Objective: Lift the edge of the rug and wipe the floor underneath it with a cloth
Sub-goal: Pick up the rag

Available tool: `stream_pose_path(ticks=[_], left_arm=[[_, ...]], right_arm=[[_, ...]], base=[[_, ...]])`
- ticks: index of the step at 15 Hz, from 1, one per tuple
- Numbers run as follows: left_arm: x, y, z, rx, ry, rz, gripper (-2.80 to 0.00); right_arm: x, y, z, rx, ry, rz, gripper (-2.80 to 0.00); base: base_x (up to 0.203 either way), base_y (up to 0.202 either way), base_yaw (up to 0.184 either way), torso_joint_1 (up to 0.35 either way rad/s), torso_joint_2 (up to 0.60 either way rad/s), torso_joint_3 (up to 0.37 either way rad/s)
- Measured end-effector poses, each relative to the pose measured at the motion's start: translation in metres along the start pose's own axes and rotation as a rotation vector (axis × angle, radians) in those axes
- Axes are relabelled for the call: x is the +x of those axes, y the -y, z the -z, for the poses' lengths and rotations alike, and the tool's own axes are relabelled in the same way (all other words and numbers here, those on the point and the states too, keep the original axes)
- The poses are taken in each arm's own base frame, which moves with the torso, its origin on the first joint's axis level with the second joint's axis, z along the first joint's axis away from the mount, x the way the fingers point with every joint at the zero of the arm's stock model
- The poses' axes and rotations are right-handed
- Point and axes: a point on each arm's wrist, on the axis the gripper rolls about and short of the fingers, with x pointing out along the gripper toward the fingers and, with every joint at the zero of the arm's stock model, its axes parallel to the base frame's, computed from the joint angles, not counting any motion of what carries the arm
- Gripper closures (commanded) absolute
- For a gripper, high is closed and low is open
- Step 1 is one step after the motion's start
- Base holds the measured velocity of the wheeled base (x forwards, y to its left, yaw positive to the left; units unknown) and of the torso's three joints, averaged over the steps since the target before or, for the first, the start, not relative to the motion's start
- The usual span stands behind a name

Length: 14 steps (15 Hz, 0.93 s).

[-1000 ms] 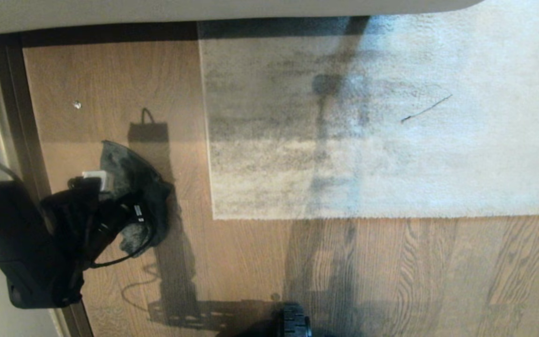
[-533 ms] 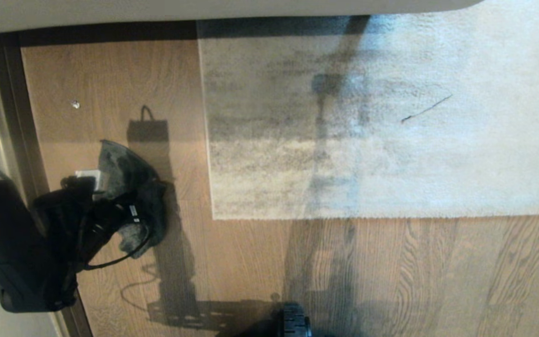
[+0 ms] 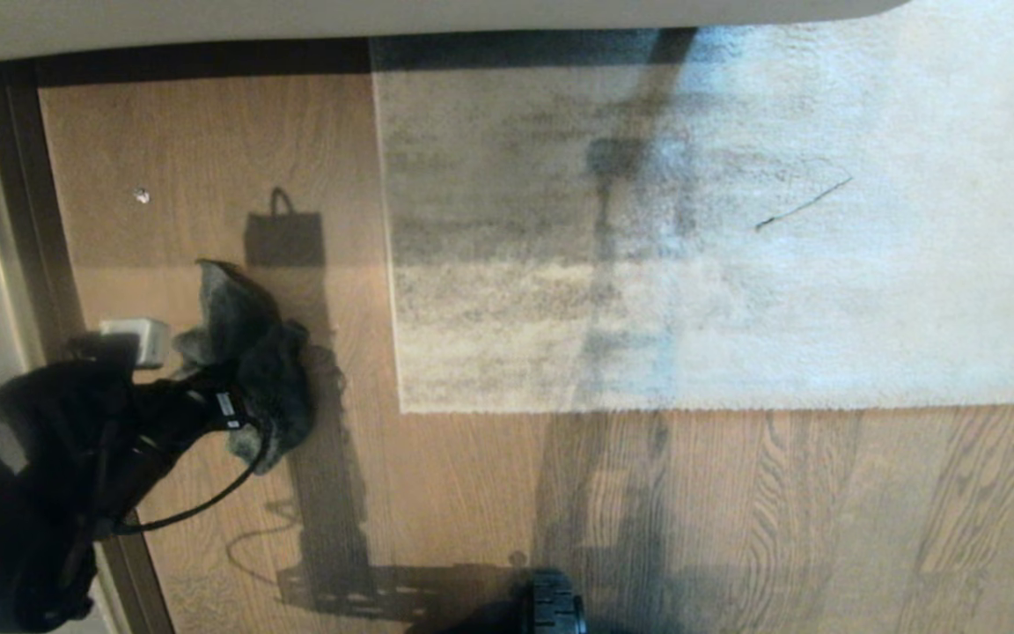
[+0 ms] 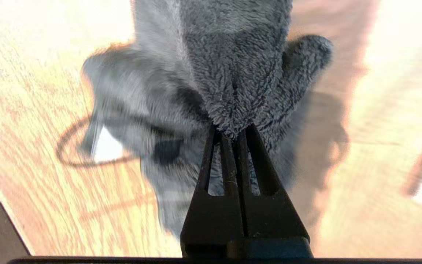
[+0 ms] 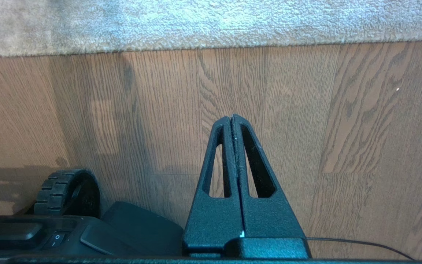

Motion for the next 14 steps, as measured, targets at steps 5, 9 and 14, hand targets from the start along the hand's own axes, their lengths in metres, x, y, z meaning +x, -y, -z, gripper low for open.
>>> stream_pose_path(ticks=[5, 9, 14], left_arm=[[-0.041, 0.021, -0.003, 0.009, -0.024, 0.081, 0.0], [-0.064, 0.027, -0.018, 0.009, 0.036, 0.114, 0.0], [-0.1, 0.025, -0.024, 0.005, 0.074, 0.117, 0.0]], right_arm=[[0.0, 0.0, 0.0, 0.0, 0.0, 0.0, 0.0], [0.0, 0.0, 0.0, 0.0, 0.0, 0.0, 0.0], [0.0, 0.0, 0.0, 0.0, 0.0, 0.0, 0.0]], base=[[0.0, 0.0, 0.0, 0.0, 0.0, 0.0], [0.0, 0.0, 0.0, 0.0, 0.0, 0.0], [0.0, 0.0, 0.0, 0.0, 0.0, 0.0]])
